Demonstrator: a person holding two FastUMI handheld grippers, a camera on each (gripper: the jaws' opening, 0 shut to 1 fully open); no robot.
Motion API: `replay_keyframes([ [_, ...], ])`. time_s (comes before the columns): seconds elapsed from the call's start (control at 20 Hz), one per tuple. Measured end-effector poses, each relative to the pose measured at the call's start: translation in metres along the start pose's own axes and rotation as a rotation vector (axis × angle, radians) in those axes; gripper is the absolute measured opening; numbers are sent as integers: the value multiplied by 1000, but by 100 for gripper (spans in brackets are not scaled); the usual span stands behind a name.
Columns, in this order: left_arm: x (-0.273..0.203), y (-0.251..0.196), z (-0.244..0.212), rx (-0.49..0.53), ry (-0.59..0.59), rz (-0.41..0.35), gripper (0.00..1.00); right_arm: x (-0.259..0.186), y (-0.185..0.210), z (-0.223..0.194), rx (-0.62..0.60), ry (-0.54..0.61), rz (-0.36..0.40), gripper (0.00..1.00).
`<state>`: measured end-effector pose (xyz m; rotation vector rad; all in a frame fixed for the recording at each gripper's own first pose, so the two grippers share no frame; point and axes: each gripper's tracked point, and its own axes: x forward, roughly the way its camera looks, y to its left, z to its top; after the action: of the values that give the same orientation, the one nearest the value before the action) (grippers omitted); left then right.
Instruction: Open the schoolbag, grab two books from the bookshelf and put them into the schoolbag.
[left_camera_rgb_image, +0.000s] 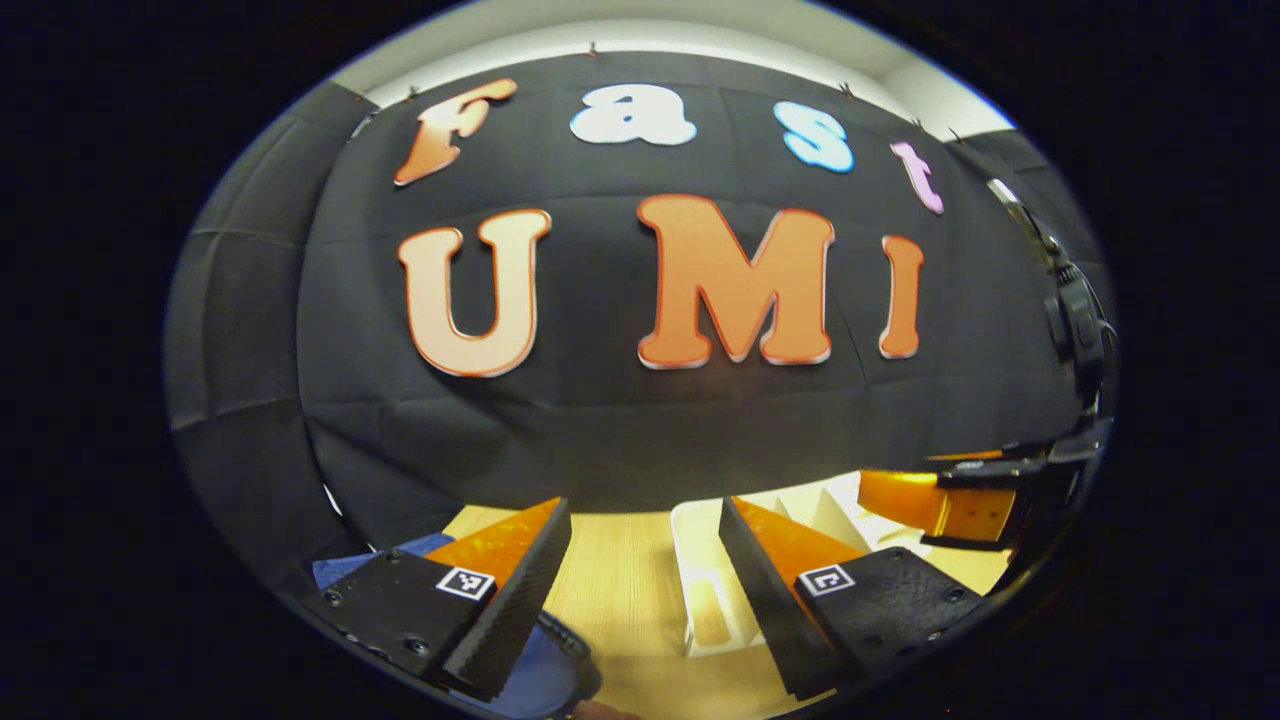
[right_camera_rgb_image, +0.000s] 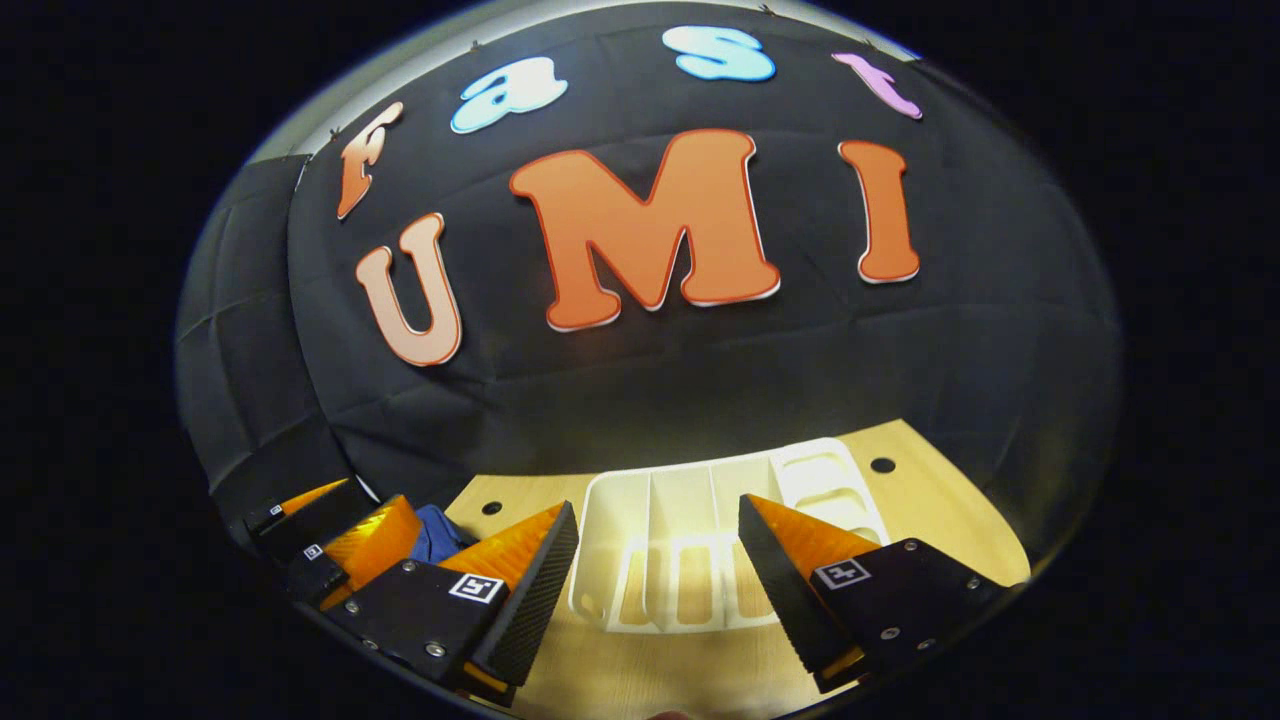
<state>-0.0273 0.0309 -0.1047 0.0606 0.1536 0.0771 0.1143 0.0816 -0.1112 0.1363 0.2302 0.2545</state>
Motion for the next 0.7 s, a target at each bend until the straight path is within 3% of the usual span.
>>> replay_keyframes([
  [0.1, -7, 9, 17, 23, -44, 19, 96, -4, -6, 17, -45, -90, -35, 96],
  [0.35, -14, 7, 41, 34, -160, 44, 96, -10, -5, 20, -85, -138, -53, 97],
  [0.55, -16, 14, 49, 36, -201, 74, 93, -21, -9, 32, -138, -231, -86, 97],
  [0.7, -19, 9, 48, 34, -197, 65, 93, -23, -6, 28, -142, -236, -80, 96],
])
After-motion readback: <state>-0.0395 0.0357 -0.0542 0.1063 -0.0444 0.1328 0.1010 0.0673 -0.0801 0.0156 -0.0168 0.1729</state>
